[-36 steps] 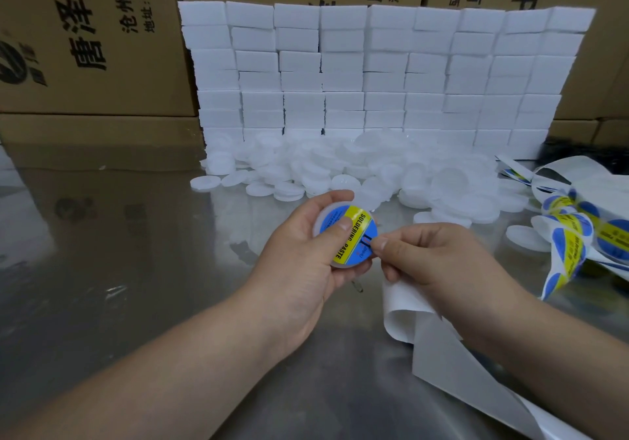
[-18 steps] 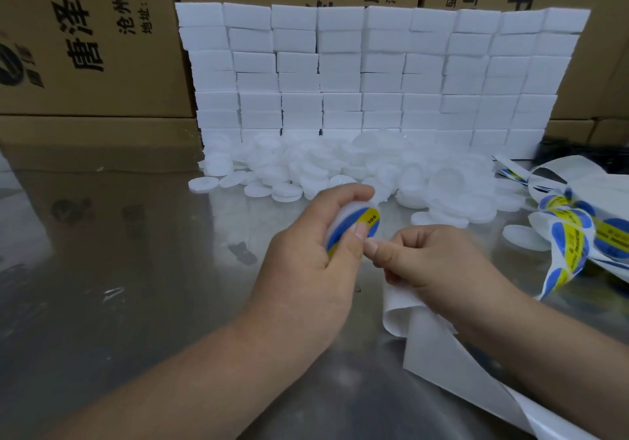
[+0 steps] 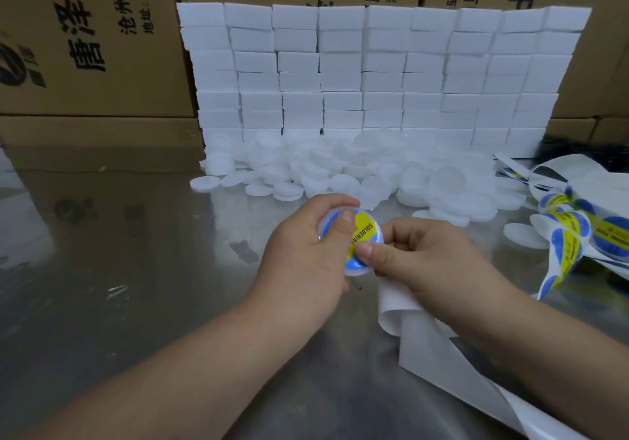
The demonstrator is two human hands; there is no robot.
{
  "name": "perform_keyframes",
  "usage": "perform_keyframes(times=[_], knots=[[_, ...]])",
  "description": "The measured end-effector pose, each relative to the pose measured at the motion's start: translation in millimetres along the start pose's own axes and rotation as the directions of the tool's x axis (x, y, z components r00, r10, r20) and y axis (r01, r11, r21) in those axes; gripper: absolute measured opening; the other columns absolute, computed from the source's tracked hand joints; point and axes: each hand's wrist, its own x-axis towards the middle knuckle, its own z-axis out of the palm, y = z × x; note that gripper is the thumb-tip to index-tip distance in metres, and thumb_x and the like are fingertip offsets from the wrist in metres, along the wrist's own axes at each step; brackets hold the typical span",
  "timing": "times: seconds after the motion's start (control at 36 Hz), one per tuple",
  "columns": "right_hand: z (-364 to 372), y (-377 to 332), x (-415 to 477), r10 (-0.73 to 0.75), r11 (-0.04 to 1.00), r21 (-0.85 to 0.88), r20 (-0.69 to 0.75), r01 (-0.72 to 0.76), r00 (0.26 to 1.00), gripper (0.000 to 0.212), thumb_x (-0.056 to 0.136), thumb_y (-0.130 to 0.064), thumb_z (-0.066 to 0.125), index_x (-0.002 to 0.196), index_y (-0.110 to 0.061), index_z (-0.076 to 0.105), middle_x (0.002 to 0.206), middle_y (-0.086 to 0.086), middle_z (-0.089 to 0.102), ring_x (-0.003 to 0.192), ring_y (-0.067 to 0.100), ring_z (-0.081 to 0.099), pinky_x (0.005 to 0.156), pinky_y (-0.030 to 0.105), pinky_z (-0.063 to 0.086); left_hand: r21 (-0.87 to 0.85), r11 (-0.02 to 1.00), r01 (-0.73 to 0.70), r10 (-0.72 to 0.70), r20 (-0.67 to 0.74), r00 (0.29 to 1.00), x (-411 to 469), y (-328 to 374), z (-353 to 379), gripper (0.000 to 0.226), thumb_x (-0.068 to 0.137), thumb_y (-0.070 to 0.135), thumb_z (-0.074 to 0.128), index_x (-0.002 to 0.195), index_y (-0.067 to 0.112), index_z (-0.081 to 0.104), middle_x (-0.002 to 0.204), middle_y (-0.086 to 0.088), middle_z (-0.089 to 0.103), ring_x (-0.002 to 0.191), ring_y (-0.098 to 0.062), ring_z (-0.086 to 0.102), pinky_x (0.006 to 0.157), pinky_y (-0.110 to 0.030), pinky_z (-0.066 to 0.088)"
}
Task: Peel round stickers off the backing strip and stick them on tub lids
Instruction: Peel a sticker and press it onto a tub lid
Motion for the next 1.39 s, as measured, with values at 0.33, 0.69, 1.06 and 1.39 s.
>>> perform_keyframes(times=[0.33, 0.69, 1.06, 1.39], knots=[[-16.5, 5.0, 9.7, -0.032, 0.932, 0.349, -0.196, 0.1, 0.98, 0.052, 0.075, 0.02, 0.04, 0.08, -0.023, 0.069, 0.077, -0.007, 0.072, 0.076, 0.007, 0.064, 0.067, 0.018, 0.048, 0.646, 0.723, 0.244, -0.293, -0.033, 0.955, 29.8, -40.9, -20.3, 0.022, 0.087, 0.028, 0.048, 0.072, 0.023, 0.063, 0.093, -0.001, 0.066, 0.098, -0.022, 0.057, 0.085, -0.029, 0.045], [-7.7, 4.5, 0.9, -0.216, 0.917, 0.311, -0.136, 0.249, 0.967, 0.045, 0.081, 0.022, 0.046, 0.096, -0.021, 0.049, 0.062, -0.014, 0.065, 0.055, 0.007, 0.055, 0.056, 0.016, 0.046, 0.09, 0.993, 0.075, -0.094, 0.235, 0.967, 1.5, -6.9, -4.7, 0.057, 0.082, 0.063, 0.036, 0.056, 0.024, 0.069, 0.057, 0.008, 0.064, 0.057, -0.002, 0.057, 0.06, -0.012, 0.043], [4.7, 5.5, -7.4, -0.256, 0.926, 0.299, 0.042, 0.232, 0.966, 0.039, 0.064, -0.003, 0.057, 0.092, -0.029, 0.048, 0.087, 0.003, 0.052, 0.07, 0.02, 0.049, 0.067, 0.029, 0.045, -0.451, 0.73, 0.513, -0.357, 0.389, 0.849, 8.5, 7.6, -9.4, 0.054, 0.068, 0.043, 0.054, 0.107, 0.007, 0.067, 0.096, -0.01, 0.069, 0.085, -0.023, 0.064, 0.078, -0.034, 0.05], [-1.6, 3.0, -6.1, -0.222, 0.874, 0.473, 0.185, 0.111, 0.957, 0.011, 0.066, -0.027, 0.061, 0.055, -0.024, 0.064, 0.068, -0.004, 0.069, 0.067, 0.005, 0.065, 0.066, 0.016, 0.05, -0.416, 0.787, 0.455, -0.301, 0.386, 0.872, 8.5, 8.0, -15.0, 0.047, 0.06, 0.029, 0.056, 0.099, 0.008, 0.068, 0.09, -0.01, 0.067, 0.083, -0.023, 0.061, 0.075, -0.033, 0.042]])
